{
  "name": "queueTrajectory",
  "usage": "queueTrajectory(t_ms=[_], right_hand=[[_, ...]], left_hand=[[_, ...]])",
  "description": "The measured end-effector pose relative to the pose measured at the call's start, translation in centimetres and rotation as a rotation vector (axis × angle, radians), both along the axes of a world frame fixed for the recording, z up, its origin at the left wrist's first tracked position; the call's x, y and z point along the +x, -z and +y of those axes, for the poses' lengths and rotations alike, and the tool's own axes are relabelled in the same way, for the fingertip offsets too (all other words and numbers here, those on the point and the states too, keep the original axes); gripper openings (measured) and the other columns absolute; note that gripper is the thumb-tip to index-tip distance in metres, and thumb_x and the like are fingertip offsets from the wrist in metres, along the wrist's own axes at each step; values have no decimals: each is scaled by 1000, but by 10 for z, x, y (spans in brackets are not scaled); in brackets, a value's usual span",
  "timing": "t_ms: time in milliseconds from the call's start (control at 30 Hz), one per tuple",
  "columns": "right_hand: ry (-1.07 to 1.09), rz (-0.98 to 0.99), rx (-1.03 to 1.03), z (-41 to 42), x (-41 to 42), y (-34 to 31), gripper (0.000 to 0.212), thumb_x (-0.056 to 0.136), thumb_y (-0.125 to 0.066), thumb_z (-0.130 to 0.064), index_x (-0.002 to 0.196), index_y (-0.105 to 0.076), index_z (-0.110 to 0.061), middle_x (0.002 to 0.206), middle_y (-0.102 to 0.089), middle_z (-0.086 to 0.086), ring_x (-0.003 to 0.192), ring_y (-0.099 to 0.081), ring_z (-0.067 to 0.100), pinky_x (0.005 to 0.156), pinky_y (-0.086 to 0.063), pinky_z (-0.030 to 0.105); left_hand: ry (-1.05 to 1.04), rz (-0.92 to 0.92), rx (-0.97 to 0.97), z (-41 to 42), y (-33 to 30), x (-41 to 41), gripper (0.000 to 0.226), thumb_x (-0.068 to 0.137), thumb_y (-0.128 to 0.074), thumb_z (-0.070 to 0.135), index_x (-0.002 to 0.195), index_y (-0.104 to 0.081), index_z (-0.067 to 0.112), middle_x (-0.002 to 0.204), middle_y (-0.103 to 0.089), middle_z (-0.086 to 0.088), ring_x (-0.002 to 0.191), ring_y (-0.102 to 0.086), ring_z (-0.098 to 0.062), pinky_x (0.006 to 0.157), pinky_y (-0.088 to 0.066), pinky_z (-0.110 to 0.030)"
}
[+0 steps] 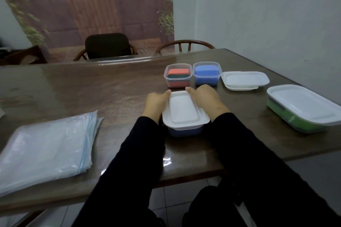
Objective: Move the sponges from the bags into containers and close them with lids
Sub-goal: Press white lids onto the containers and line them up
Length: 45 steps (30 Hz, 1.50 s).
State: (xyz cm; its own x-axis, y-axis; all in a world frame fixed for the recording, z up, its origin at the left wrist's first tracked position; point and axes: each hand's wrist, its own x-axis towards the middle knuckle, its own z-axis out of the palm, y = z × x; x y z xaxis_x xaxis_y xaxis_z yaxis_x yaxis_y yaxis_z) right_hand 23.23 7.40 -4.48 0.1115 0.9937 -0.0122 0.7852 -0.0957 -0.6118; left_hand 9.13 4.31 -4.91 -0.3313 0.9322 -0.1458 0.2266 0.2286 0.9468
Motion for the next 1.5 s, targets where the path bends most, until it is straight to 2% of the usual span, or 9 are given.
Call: queueTrajectory(t_ms=[167, 267, 500, 633, 733, 933, 1133, 1333, 1500], right_hand=[[-7, -104, 21, -4, 3, -14, 51, 88, -43, -61, 92, -62, -14, 84, -65, 4, 83, -62, 22, 71, -47, 34], [40, -75, 75, -17, 12, -23, 52, 87, -45, -59, 96, -62, -12, 72, -59, 3, 72, -58, 19, 62, -44, 30], [-84, 70, -52, -62, 26, -7, 52, 98, -41, -31, 146, -27, -15, 151, -29, 11, 135, -36, 29, 108, -32, 37], [-109, -54, 15, -49, 19, -7, 42, 96, -35, -13, 136, -45, -11, 145, -39, 14, 128, -44, 31, 105, -37, 36], [-198, -188, 154, -49, 12, -6, 40, 99, -32, -23, 131, -50, -9, 148, -38, 9, 134, -38, 25, 110, -32, 37], [-415, -323, 162, -57, 13, -5, 50, 99, -31, -37, 145, -36, -19, 152, -34, -1, 141, -27, 16, 116, -16, 38], [-432, -381, 186, -62, 13, -6, 59, 96, -32, -49, 147, -30, -20, 153, -32, 1, 139, -29, 20, 113, -25, 38], [-584, -467, -4, -88, 30, -14, 97, 71, -46, -80, 149, -8, -36, 160, 0, -5, 146, -3, 21, 117, -10, 43], [-515, -511, 80, -104, 38, -11, 80, 77, -52, -68, 145, -17, -46, 159, -4, -9, 143, -9, 24, 112, -13, 47]], left_hand=[[-47, 103, 30, -10, -2, -4, 44, 94, -51, 25, 103, -59, -17, 74, -61, -19, 71, -59, -30, 62, -36, -27], [-57, 218, 62, -19, 2, -19, 38, 94, -49, 22, 67, -60, -3, 65, -58, -18, 73, -59, -36, 64, -36, -29], [107, 459, -164, -59, -8, -25, 25, 92, -46, 22, 75, -56, 5, 69, -60, -6, 62, -57, -19, 56, -44, -28], [144, 847, -138, -60, -21, -24, 44, 88, -48, 43, 112, -59, 7, 106, -65, -11, 100, -61, -28, 82, -47, -37], [309, 893, 47, -45, -21, -1, 54, 98, -34, 41, 146, -28, 17, 155, -26, -4, 142, -25, -23, 114, -23, -41], [558, 1083, 12, -25, -8, 10, 55, 101, -19, 39, 151, -8, 18, 160, 0, 1, 147, -1, -15, 118, -1, -39], [566, 1034, 75, -25, -6, 6, 52, 101, -22, 34, 150, -12, 20, 160, -4, 4, 147, -4, -12, 118, -2, -38], [499, 677, 176, -16, -7, -1, 43, 100, -33, 24, 142, -40, 16, 155, -28, 0, 144, -20, -14, 116, -13, -28], [343, 300, 247, -14, -6, 7, 42, 98, -41, 33, 132, -52, 11, 139, -51, -6, 128, -46, -20, 106, -31, -30]])
